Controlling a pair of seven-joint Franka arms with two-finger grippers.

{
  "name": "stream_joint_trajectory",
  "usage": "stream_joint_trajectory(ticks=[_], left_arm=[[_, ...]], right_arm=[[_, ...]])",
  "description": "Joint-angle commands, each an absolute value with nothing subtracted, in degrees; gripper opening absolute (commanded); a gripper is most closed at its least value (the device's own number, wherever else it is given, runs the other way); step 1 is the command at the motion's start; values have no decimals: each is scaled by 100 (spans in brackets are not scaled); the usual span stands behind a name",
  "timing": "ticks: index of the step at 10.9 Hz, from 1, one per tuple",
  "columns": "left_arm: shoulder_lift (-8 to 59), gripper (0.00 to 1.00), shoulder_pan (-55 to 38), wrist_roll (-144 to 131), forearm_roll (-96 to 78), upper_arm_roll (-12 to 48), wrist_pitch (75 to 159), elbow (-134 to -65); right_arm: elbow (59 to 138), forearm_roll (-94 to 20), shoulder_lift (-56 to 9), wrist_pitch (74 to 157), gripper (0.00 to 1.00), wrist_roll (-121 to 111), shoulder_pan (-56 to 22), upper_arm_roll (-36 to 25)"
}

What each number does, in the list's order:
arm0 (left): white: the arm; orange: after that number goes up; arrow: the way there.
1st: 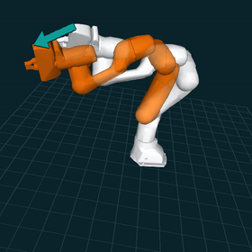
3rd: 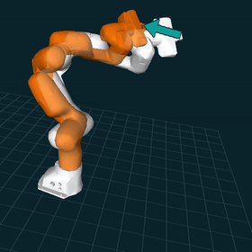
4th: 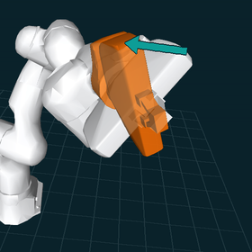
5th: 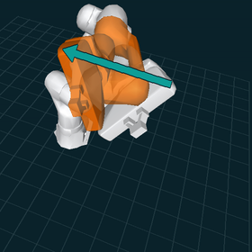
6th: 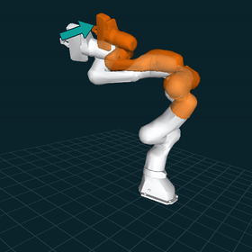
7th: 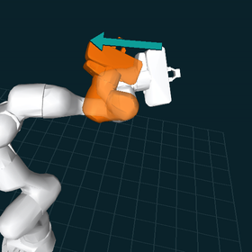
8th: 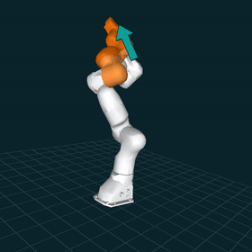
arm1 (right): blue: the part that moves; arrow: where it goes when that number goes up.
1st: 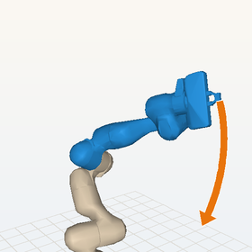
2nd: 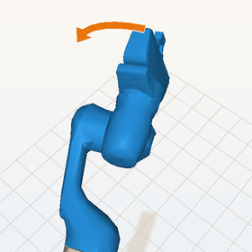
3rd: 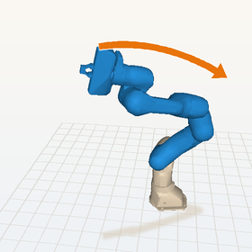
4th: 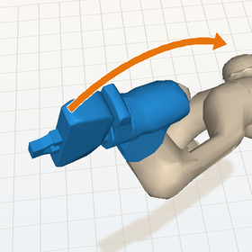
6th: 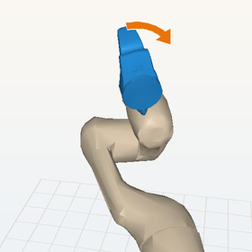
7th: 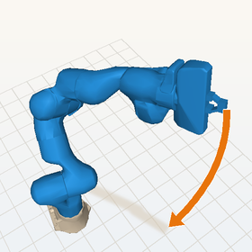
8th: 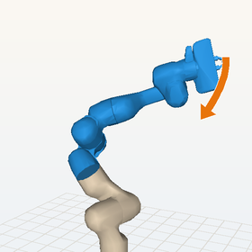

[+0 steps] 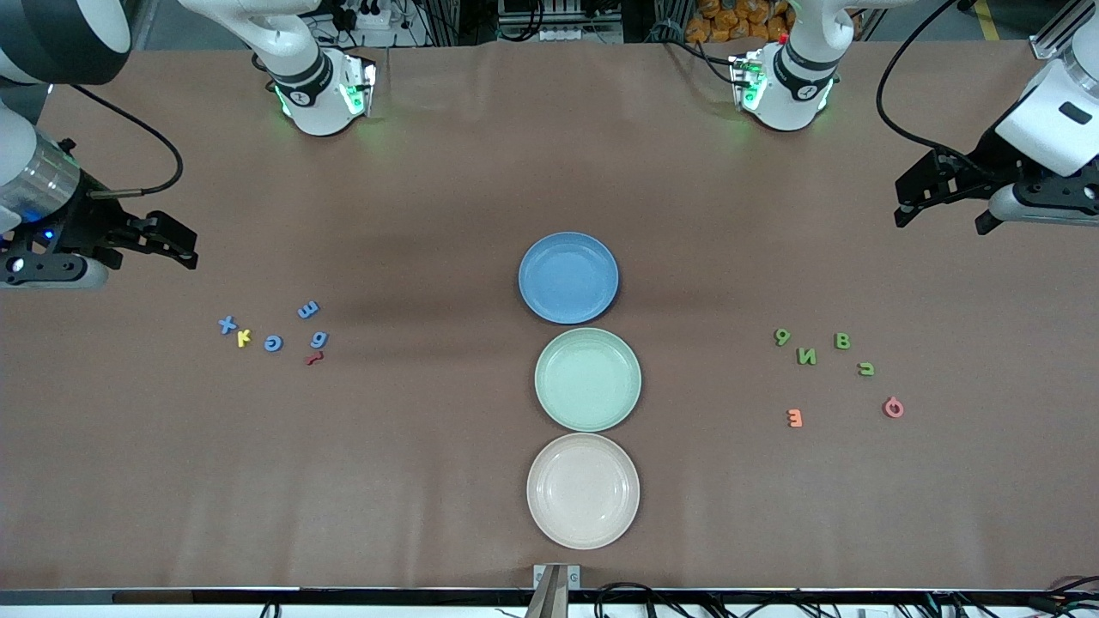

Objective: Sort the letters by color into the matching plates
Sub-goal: 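Lower the right gripper toward the blue letters while the left gripper reaches the green letters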

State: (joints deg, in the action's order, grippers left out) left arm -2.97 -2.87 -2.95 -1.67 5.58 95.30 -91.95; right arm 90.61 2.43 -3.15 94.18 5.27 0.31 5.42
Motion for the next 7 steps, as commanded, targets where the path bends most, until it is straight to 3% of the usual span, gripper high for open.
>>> stream_joint_trajectory(ticks=[1,4,7], left_arm=[[-387,100,-255,-193,-264,571,9431,-9202],[-369,100,-255,-229,-229,571,9431,-9220],[-220,100,-220,-888,-220,659,9422,-9579]], right_arm=[[9009,211,-308,9395,100,501,53,536],[9148,211,-325,9422,100,501,35,545],[10060,220,-316,9999,100,518,18,562]])
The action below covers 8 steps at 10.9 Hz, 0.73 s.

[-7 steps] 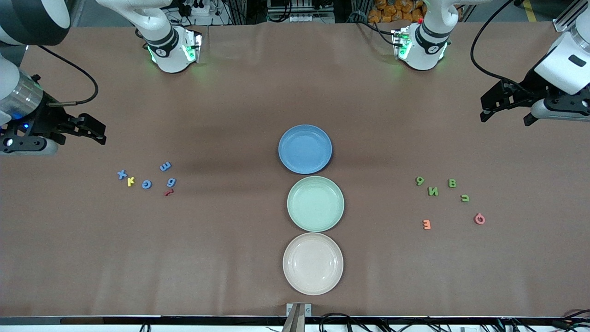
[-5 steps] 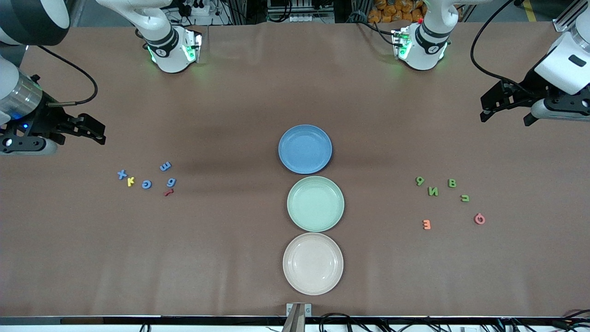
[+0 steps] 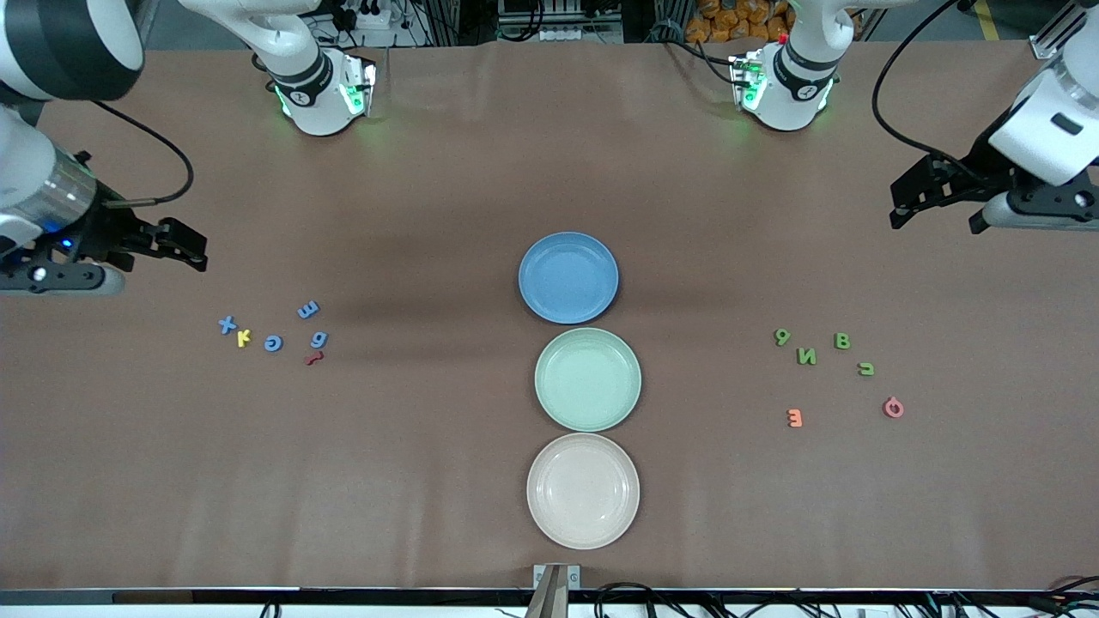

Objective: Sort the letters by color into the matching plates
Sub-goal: 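Lower the right gripper toward the blue letters while the left gripper reaches the green letters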

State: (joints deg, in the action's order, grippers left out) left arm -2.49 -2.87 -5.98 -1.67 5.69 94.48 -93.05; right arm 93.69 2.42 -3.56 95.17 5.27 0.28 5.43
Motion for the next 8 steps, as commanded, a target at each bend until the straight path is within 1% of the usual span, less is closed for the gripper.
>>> stream_joint_trajectory(ticks=[1,2,4,6,8], left_arm=[[-211,100,-220,-888,-220,659,9474,-9702],[-194,100,-220,-879,-220,659,9562,-9851],[-237,100,-220,-853,-211,659,10105,-10412],[-298,100,-211,-591,-124,668,10772,-11036],[-290,100,-211,373,-123,685,10951,-11363]], right_arm=[[10420,220,-316,10341,100,545,-26,562],[10763,220,-308,10736,100,554,-26,563],[11344,228,-334,11396,100,711,-26,563],[11976,229,-439,12265,100,931,-9,554],[12469,229,-737,13196,100,1237,0,554]])
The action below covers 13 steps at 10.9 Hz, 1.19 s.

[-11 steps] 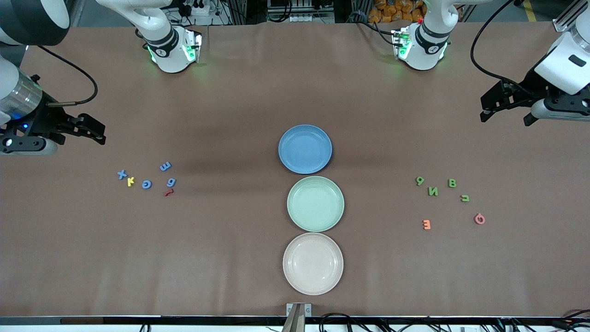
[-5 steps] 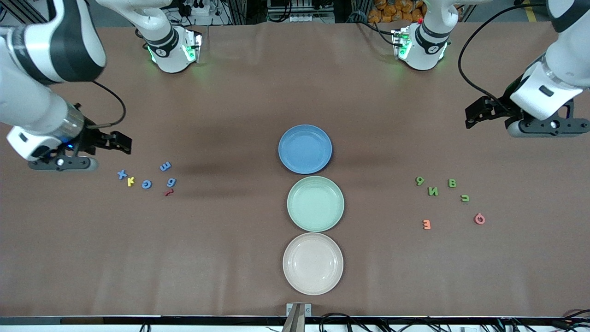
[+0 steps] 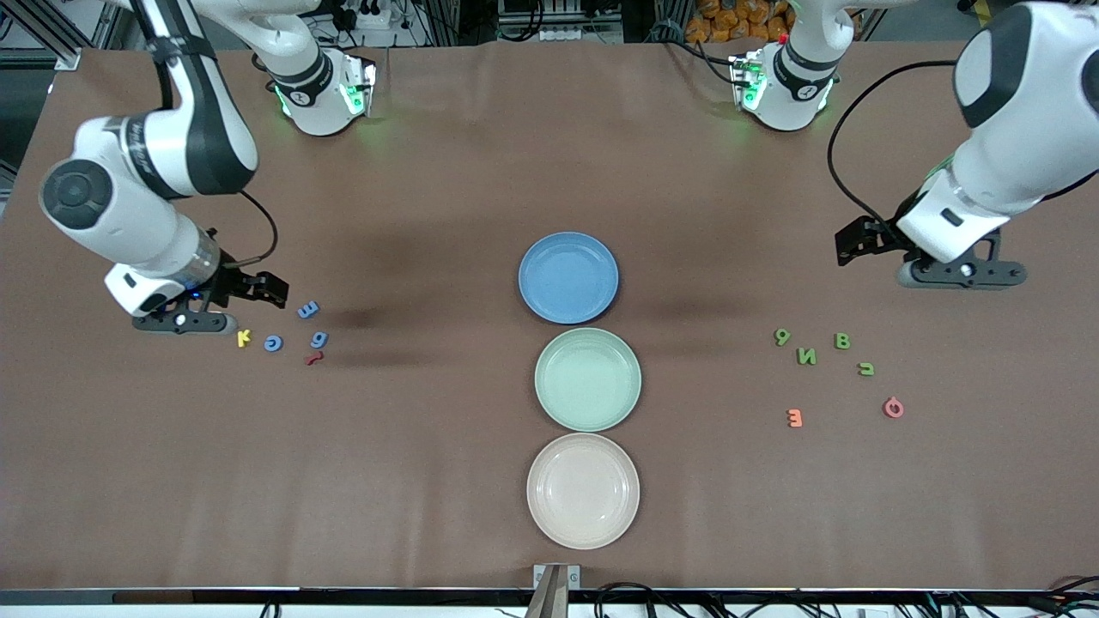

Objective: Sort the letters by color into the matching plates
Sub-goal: 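Lower the right gripper toward the blue letters while the left gripper reaches the green letters, then grasp the blue 6 with the right gripper while the left gripper grasps a green letter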

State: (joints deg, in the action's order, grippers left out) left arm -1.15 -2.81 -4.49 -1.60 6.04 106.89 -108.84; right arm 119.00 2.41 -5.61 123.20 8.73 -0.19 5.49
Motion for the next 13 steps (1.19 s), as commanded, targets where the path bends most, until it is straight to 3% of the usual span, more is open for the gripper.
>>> stream_joint_trajectory(ticks=[1,4,7,10,11,13], left_arm=[[-273,100,-220,778,-123,703,10951,-11416],[16,100,-246,2053,-123,703,11117,-11698],[928,100,-290,2495,200,817,11915,-11716],[1484,100,-307,2514,632,826,12479,-11768],[1598,100,-308,2505,859,870,12776,-11960],[1574,100,-212,2505,896,861,14142,-12827]], right_arm=[[12663,229,-895,13662,100,1352,17,545],[12709,229,-1492,14280,93,1844,18,536],[12709,229,-1845,14703,85,2074,18,536],[12718,229,-2100,14976,63,2153,18,536],[12718,229,-2188,15081,62,2162,18,527],[12770,229,-2346,15423,60,2197,18,527]])
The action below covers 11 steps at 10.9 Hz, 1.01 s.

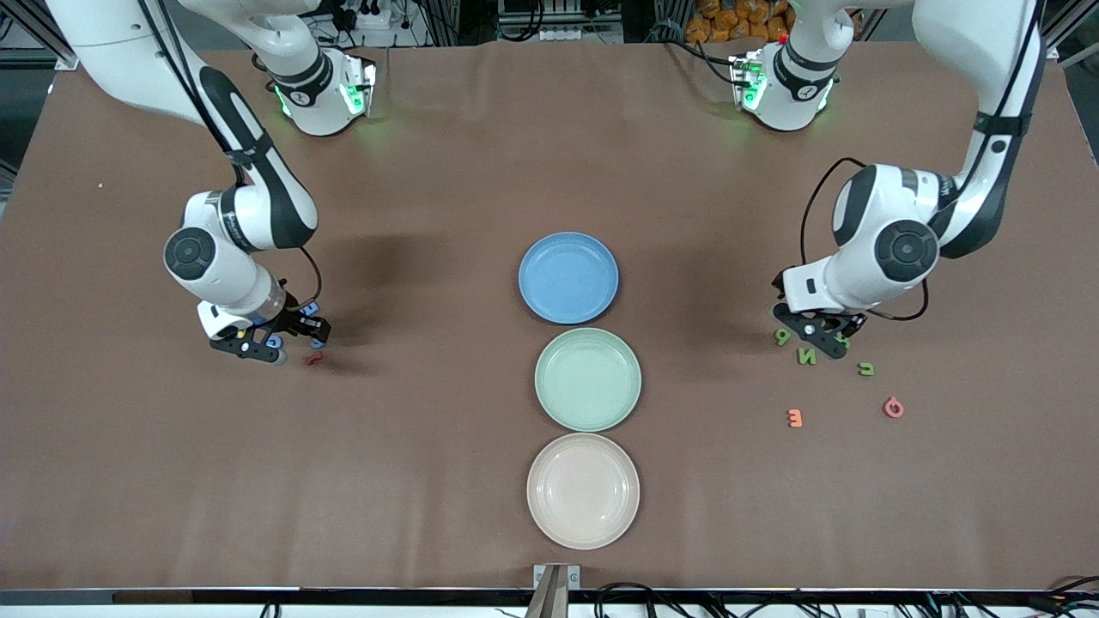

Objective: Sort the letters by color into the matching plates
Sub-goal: 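Grasp the blue 6 with the right gripper while the left gripper grasps a green letter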

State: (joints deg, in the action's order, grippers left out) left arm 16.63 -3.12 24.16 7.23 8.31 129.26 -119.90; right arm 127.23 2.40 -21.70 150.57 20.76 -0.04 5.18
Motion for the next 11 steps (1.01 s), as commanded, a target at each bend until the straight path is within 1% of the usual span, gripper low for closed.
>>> stream_joint_trajectory(ticks=[1,5,8,9,10,11], left_arm=[[1599,100,-176,2514,914,861,14638,-13128],[2038,100,-141,2531,1536,853,14905,-13157],[2380,100,79,2549,1749,861,14985,-12842],[2521,100,79,2549,1749,861,14985,-12702],[2575,100,88,2549,1749,861,14985,-12622],[2584,100,79,2549,1740,870,14985,-12578]], right_arm=[[12779,229,-2408,15477,58,2215,18,527],[12788,237,-2496,15565,54,2206,9,510],[12788,272,-2522,15574,50,2206,0,501],[12788,272,-2575,15583,46,2206,-9,501],[12788,272,-2575,15627,40,2206,-9,501],[12788,272,-2584,15627,25,2206,-9,501]])
